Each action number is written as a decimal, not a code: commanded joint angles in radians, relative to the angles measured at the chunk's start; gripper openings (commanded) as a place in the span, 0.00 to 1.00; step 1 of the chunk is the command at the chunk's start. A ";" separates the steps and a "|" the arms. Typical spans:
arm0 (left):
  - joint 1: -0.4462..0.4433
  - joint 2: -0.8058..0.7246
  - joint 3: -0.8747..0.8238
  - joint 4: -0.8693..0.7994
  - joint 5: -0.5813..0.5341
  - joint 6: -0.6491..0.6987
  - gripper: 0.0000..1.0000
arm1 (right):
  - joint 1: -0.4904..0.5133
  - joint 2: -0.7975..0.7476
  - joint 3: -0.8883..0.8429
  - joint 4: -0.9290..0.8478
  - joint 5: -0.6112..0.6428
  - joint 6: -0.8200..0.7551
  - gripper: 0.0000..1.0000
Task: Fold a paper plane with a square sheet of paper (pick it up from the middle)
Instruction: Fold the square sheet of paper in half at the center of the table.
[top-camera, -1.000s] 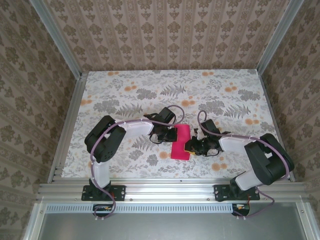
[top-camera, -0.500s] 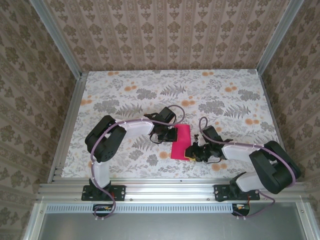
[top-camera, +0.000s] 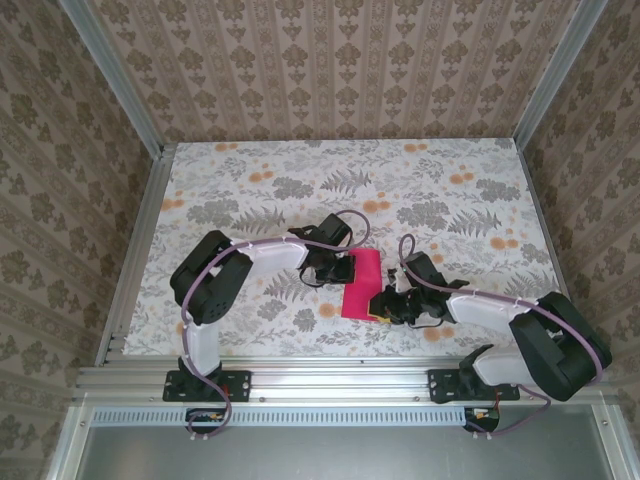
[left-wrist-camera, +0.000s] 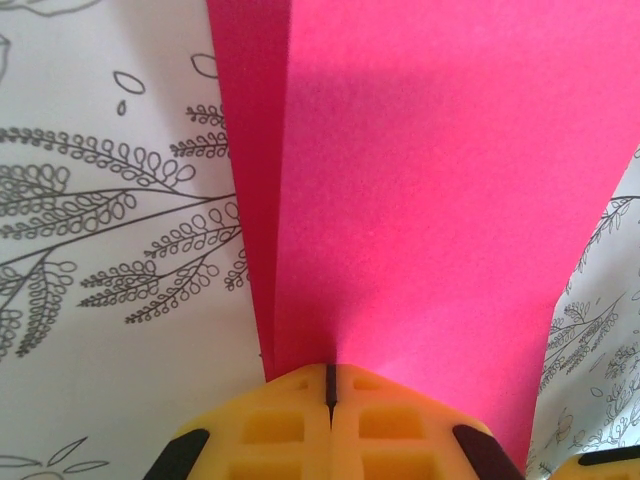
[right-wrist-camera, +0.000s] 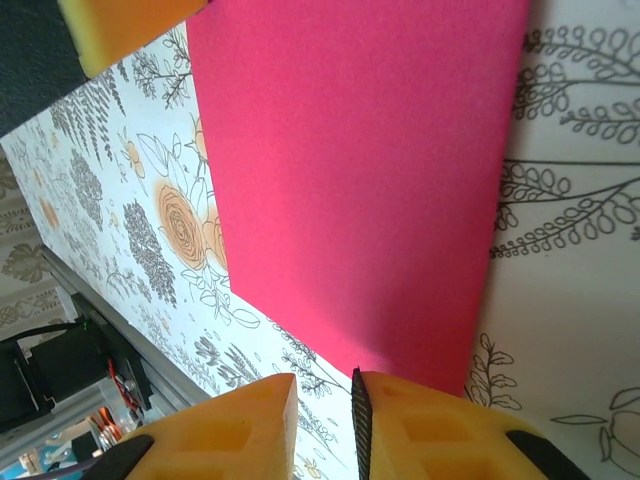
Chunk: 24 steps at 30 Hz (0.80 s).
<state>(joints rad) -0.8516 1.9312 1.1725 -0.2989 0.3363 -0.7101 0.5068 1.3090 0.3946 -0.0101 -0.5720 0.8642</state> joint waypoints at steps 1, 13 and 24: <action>-0.012 0.040 0.007 -0.073 -0.032 0.025 0.00 | 0.004 0.003 -0.050 -0.027 0.039 0.007 0.24; -0.013 0.038 0.009 -0.085 -0.034 0.036 0.00 | -0.028 -0.113 0.072 -0.114 0.086 -0.016 0.24; -0.014 0.046 0.024 -0.103 -0.036 0.041 0.00 | -0.136 0.199 0.220 0.126 -0.016 -0.031 0.23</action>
<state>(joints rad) -0.8570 1.9366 1.1877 -0.3206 0.3283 -0.6949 0.3756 1.4406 0.5892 0.0532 -0.5369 0.8406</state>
